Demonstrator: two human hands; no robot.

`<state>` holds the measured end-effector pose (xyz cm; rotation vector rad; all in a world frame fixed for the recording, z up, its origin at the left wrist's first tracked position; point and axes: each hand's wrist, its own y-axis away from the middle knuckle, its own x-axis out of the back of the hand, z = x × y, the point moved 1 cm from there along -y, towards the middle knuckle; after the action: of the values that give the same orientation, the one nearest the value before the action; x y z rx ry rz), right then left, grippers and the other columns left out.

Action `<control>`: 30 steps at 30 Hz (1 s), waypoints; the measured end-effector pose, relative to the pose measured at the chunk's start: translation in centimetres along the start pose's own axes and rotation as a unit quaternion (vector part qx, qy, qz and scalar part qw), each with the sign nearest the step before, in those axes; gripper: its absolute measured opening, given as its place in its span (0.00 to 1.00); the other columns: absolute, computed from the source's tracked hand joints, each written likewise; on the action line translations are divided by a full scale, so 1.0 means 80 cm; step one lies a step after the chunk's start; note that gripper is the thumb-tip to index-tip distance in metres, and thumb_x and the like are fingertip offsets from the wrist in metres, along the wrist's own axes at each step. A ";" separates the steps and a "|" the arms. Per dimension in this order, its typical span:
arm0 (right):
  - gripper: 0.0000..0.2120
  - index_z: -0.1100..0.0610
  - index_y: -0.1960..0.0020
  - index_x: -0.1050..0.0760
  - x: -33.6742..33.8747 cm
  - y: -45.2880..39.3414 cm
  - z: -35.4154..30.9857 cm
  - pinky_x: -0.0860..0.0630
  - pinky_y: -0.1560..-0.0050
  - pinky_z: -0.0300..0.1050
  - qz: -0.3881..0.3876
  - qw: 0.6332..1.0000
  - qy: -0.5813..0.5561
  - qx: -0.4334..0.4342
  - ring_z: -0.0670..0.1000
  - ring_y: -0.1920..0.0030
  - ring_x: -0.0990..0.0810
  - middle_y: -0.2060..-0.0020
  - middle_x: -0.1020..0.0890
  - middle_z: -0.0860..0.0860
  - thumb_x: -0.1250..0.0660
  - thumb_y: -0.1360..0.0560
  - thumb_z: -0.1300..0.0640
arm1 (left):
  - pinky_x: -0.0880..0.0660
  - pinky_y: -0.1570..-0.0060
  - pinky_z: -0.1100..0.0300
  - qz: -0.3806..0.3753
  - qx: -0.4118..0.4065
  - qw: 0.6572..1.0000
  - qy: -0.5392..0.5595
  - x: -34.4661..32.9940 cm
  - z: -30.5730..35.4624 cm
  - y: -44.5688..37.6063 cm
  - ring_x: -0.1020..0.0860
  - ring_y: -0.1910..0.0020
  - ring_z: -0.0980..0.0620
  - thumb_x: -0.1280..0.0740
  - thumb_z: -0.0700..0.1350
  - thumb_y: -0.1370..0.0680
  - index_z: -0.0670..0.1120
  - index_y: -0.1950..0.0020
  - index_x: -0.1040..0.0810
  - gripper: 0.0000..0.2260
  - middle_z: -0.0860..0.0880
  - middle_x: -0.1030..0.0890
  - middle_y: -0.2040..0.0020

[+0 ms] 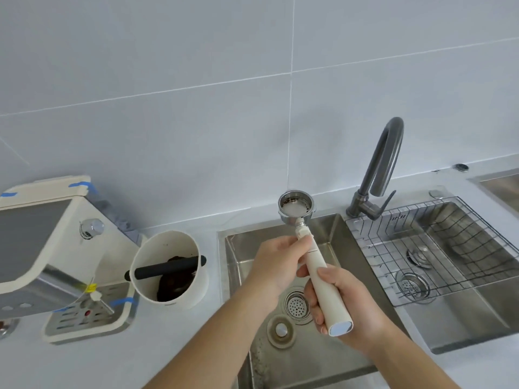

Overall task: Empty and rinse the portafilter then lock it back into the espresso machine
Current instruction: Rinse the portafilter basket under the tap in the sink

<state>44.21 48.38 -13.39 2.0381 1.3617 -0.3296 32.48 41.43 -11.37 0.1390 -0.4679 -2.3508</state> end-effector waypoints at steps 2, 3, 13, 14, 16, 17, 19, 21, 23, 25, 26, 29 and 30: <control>0.19 0.65 0.46 0.25 0.015 0.001 -0.001 0.30 0.79 0.41 0.010 1.000 0.014 -0.006 0.54 0.80 0.27 0.70 0.24 0.59 0.37 0.30 0.53 | 0.29 0.71 0.66 0.000 0.013 1.000 0.019 -0.012 -0.003 -0.008 0.28 0.75 0.55 0.31 0.46 0.24 0.41 0.62 0.21 0.10 0.47 0.24 0.68; 0.19 0.66 0.46 0.25 0.022 0.001 -0.002 0.29 0.79 0.41 0.014 1.000 0.021 -0.010 0.55 0.79 0.27 0.70 0.24 0.60 0.37 0.30 0.53 | 0.29 0.73 0.67 -0.002 0.017 1.000 0.020 -0.017 -0.006 -0.013 0.27 0.76 0.57 0.32 0.45 0.24 0.41 0.62 0.21 0.10 0.47 0.23 0.68; 0.15 0.64 0.45 0.19 0.147 -0.012 -0.042 0.17 0.50 0.59 0.153 0.972 0.175 -0.030 0.59 0.59 0.16 0.54 0.16 0.67 0.34 0.22 0.53 | 0.31 0.62 0.70 -0.021 0.037 0.997 -0.071 -0.060 -0.026 -0.047 0.25 0.72 0.65 0.32 0.48 0.23 0.49 0.65 0.19 0.11 0.59 0.22 0.73; 0.13 0.63 0.45 0.19 0.166 -0.021 -0.056 0.18 0.48 0.60 0.204 0.953 0.222 -0.018 0.57 0.59 0.15 0.55 0.16 0.65 0.34 0.21 0.55 | 0.29 0.58 0.67 -0.024 0.043 0.996 -0.077 -0.065 -0.028 -0.051 0.25 0.70 0.64 0.31 0.49 0.24 0.49 0.65 0.18 0.11 0.59 0.21 0.72; 0.10 0.57 0.45 0.19 0.199 -0.041 -0.086 0.17 0.52 0.54 0.284 0.891 0.353 0.014 0.53 0.57 0.14 0.55 0.14 0.56 0.33 0.22 0.53 | 0.25 0.46 0.58 -0.033 0.053 0.995 -0.079 -0.072 -0.031 -0.057 0.21 0.64 0.59 0.30 0.52 0.26 0.50 0.65 0.16 0.10 0.57 0.18 0.68; 0.12 0.55 0.42 0.20 0.214 -0.053 -0.102 0.20 0.53 0.48 0.311 0.847 0.431 0.028 0.51 0.54 0.15 0.52 0.14 0.53 0.33 0.23 0.51 | 0.24 0.42 0.53 -0.039 0.057 0.995 -0.075 -0.075 -0.032 -0.058 0.19 0.61 0.56 0.30 0.53 0.28 0.51 0.64 0.15 0.09 0.55 0.17 0.65; 0.18 0.54 0.34 0.24 0.237 -0.077 -0.128 0.26 0.48 0.44 0.337 0.752 0.563 0.062 0.52 0.47 0.19 0.42 0.17 0.53 0.34 0.23 0.51 | 0.24 0.39 0.46 -0.050 0.063 0.995 -0.066 -0.082 -0.032 -0.059 0.18 0.60 0.53 0.31 0.53 0.28 0.49 0.62 0.15 0.09 0.53 0.16 0.63; 0.23 0.55 0.29 0.30 0.255 -0.102 -0.148 0.27 0.41 0.50 0.332 0.686 0.641 0.088 0.57 0.37 0.24 0.31 0.26 0.55 0.35 0.22 0.53 | 0.23 0.41 0.46 -0.060 0.068 0.994 -0.065 -0.087 -0.033 -0.062 0.19 0.61 0.52 0.31 0.51 0.26 0.48 0.60 0.15 0.09 0.52 0.16 0.63; 0.25 0.55 0.26 0.34 0.270 -0.124 -0.162 0.29 0.36 0.55 0.315 0.636 0.700 0.081 0.59 0.31 0.29 0.25 0.34 0.54 0.35 0.22 0.54 | 0.21 0.46 0.49 -0.070 0.077 0.993 -0.059 -0.091 -0.035 -0.065 0.19 0.60 0.52 0.32 0.48 0.24 0.45 0.57 0.16 0.09 0.50 0.16 0.62; 0.22 0.58 0.29 0.31 0.285 -0.144 -0.173 0.27 0.37 0.57 0.299 0.602 0.737 0.071 0.61 0.34 0.27 0.28 0.30 0.57 0.36 0.22 0.56 | 0.19 0.54 0.52 -0.077 0.087 0.992 -0.038 -0.094 -0.033 -0.065 0.19 0.61 0.51 0.32 0.45 0.22 0.41 0.54 0.17 0.09 0.48 0.17 0.62; 0.19 0.61 0.33 0.27 0.290 -0.153 -0.178 0.26 0.39 0.57 0.302 0.590 0.746 0.073 0.62 0.37 0.25 0.33 0.26 0.59 0.36 0.22 0.57 | 0.18 0.58 0.54 -0.080 0.090 0.992 -0.028 -0.096 -0.032 -0.066 0.19 0.63 0.51 0.33 0.44 0.22 0.40 0.54 0.17 0.09 0.47 0.17 0.62; 0.12 0.64 0.43 0.21 0.297 -0.166 -0.193 0.22 0.46 0.56 0.332 0.575 0.746 0.059 0.64 0.46 0.22 0.46 0.18 0.62 0.38 0.22 0.60 | 0.21 0.64 0.60 -0.088 0.092 0.992 -0.014 -0.100 -0.028 -0.066 0.19 0.65 0.52 0.33 0.44 0.22 0.41 0.55 0.18 0.08 0.47 0.18 0.63; 0.11 0.64 0.45 0.20 0.298 -0.168 -0.196 0.21 0.49 0.55 0.337 0.567 0.750 0.053 0.64 0.49 0.21 0.49 0.17 0.62 0.38 0.22 0.62 | 0.21 0.64 0.61 -0.090 0.092 0.992 -0.011 -0.101 -0.027 -0.066 0.19 0.65 0.53 0.33 0.44 0.22 0.41 0.55 0.18 0.08 0.47 0.18 0.63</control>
<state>40.11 79.09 -19.49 2.6416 0.9852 2.1582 35.48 49.85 -15.63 0.2504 -0.7091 -2.4835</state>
